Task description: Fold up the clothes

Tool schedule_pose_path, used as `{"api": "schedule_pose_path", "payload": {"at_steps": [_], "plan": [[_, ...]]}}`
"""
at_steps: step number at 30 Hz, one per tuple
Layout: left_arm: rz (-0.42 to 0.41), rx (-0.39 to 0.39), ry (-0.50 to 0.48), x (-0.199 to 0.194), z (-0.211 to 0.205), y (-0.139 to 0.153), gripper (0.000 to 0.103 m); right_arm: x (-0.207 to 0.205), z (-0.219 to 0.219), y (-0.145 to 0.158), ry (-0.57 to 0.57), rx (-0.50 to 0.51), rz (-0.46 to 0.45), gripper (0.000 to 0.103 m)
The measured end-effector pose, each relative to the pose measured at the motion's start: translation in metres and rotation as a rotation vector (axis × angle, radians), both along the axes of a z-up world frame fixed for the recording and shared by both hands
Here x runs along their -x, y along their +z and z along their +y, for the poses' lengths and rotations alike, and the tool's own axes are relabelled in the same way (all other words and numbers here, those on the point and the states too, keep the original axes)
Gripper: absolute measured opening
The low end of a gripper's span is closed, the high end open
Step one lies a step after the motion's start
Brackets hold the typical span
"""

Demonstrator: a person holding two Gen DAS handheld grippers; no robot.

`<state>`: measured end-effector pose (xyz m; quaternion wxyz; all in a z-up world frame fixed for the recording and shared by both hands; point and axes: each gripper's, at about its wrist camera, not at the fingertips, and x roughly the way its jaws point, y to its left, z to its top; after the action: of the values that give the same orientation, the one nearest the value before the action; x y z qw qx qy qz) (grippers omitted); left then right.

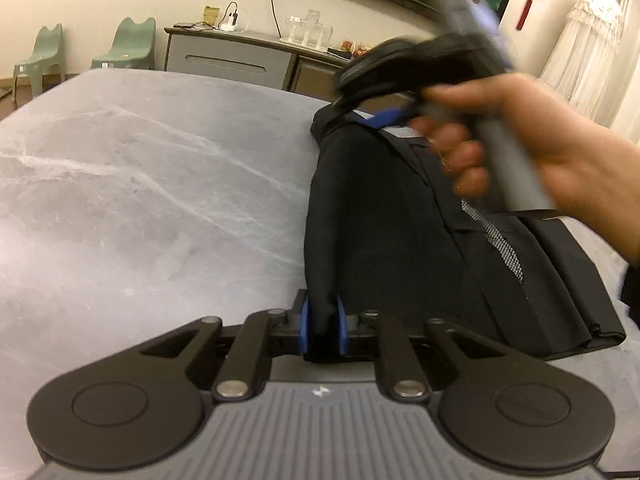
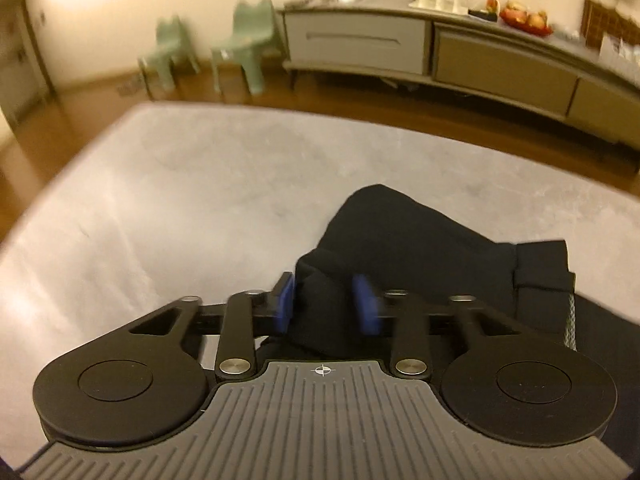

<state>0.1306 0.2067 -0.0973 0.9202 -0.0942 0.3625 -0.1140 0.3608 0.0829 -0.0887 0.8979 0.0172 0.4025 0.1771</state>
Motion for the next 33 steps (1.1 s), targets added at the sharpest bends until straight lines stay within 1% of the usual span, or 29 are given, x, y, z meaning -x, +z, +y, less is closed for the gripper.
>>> {"api": "schedule_pose_path", "payload": {"at_steps": [1, 2, 4, 5, 6, 7, 8, 10, 11, 12, 13, 14, 15, 16, 18, 19, 20, 21, 22, 23, 24, 25, 26, 28, 29, 30, 31, 33], "plan": [[-0.005, -0.008, 0.003, 0.001, -0.002, 0.001, 0.016, 0.012, -0.020, 0.011, -0.036, -0.064, -0.022, 0.058], [-0.019, -0.023, 0.009, 0.003, -0.003, 0.004, 0.017, 0.027, -0.041, 0.021, -0.079, -0.106, -0.052, 0.057], [-0.055, -0.056, 0.019, 0.004, -0.008, 0.010, 0.018, 0.058, -0.077, 0.033, -0.136, -0.138, -0.096, 0.052], [-0.074, -0.074, 0.027, 0.005, -0.010, 0.013, 0.019, 0.077, -0.092, 0.033, -0.148, -0.134, -0.106, 0.052], [-0.092, -0.093, 0.034, 0.006, -0.012, 0.015, 0.019, 0.093, -0.102, 0.027, -0.146, -0.123, -0.101, 0.050], [-0.106, -0.110, 0.041, 0.007, -0.016, 0.017, 0.018, 0.109, -0.109, 0.020, -0.139, -0.109, -0.090, 0.045], [-0.112, -0.119, 0.040, 0.006, -0.019, 0.018, 0.018, 0.121, -0.112, 0.008, -0.125, -0.083, -0.070, 0.045], [-0.125, -0.137, 0.038, 0.004, -0.027, 0.022, 0.018, 0.137, -0.113, -0.023, -0.086, -0.006, -0.011, 0.043], [-0.134, -0.143, 0.034, 0.006, -0.031, 0.024, 0.018, 0.143, -0.113, -0.030, -0.071, 0.033, -0.014, 0.040], [-0.144, -0.149, 0.029, 0.007, -0.036, 0.026, 0.018, 0.151, -0.115, -0.028, -0.059, 0.067, -0.050, 0.044], [-0.156, -0.153, 0.024, 0.010, -0.040, 0.029, 0.019, 0.158, -0.119, -0.022, -0.060, 0.098, -0.063, 0.045], [-0.174, -0.152, 0.007, 0.013, -0.046, 0.031, 0.021, 0.165, -0.127, -0.011, -0.069, 0.089, -0.073, 0.045], [-0.191, -0.150, -0.009, 0.016, -0.051, 0.034, 0.022, 0.175, -0.138, 0.004, -0.076, 0.049, -0.095, 0.046], [-0.209, -0.150, -0.034, 0.019, -0.058, 0.037, 0.023, 0.184, -0.149, 0.019, -0.075, 0.019, -0.113, 0.052], [-0.231, -0.141, -0.107, 0.024, -0.074, 0.039, 0.024, 0.206, -0.173, 0.045, -0.062, 0.027, -0.148, 0.056], [-0.234, -0.136, -0.146, 0.026, -0.085, 0.039, 0.028, 0.217, -0.187, 0.057, -0.062, 0.046, -0.168, 0.060], [-0.240, -0.138, -0.184, 0.028, -0.097, 0.038, 0.033, 0.226, -0.205, 0.063, -0.086, 0.074, -0.183, 0.065], [-0.249, -0.152, -0.213, 0.029, -0.110, 0.037, 0.035, 0.234, -0.226, 0.065, -0.127, 0.103, -0.192, 0.068], [-0.258, -0.166, -0.242, 0.031, -0.122, 0.035, 0.041, 0.242, -0.247, 0.068, -0.168, 0.133, -0.201, 0.073], [-0.263, -0.193, -0.262, 0.033, -0.135, 0.030, 0.045, 0.248, -0.270, 0.065, -0.218, 0.143, -0.194, 0.074], [-0.267, -0.220, -0.283, 0.034, -0.148, 0.026, 0.047, 0.253, -0.294, 0.059, -0.274, 0.137, -0.173, 0.074], [-0.272, -0.247, -0.303, 0.035, -0.162, 0.021, 0.047, 0.259, -0.316, 0.050, -0.321, 0.110, -0.145, 0.074], [-0.258, -0.280, -0.305, 0.034, -0.172, 0.013, 0.047, 0.265, -0.337, 0.039, -0.360, 0.068, -0.109, 0.074], [-0.221, -0.310, -0.295, 0.032, -0.180, -0.001, 0.047, 0.262, -0.365, 0.015, -0.426, 0.017, -0.014, 0.073], [-0.203, -0.320, -0.288, 0.031, -0.183, -0.007, 0.048, 0.263, -0.373, 0.009, -0.439, -0.010, 0.018, 0.073], [-0.186, -0.330, -0.281, 0.030, -0.185, -0.013, 0.048, 0.266, -0.380, 0.008, -0.433, -0.045, 0.029, 0.073], [-0.168, -0.325, -0.267, 0.030, -0.186, -0.012, 0.047, 0.269, -0.383, 0.006, -0.424, -0.059, 0.037, 0.074], [-0.134, -0.317, -0.240, 0.031, -0.187, -0.012, 0.047, 0.274, -0.383, 0.001, -0.399, -0.050, 0.043, 0.073]]}}
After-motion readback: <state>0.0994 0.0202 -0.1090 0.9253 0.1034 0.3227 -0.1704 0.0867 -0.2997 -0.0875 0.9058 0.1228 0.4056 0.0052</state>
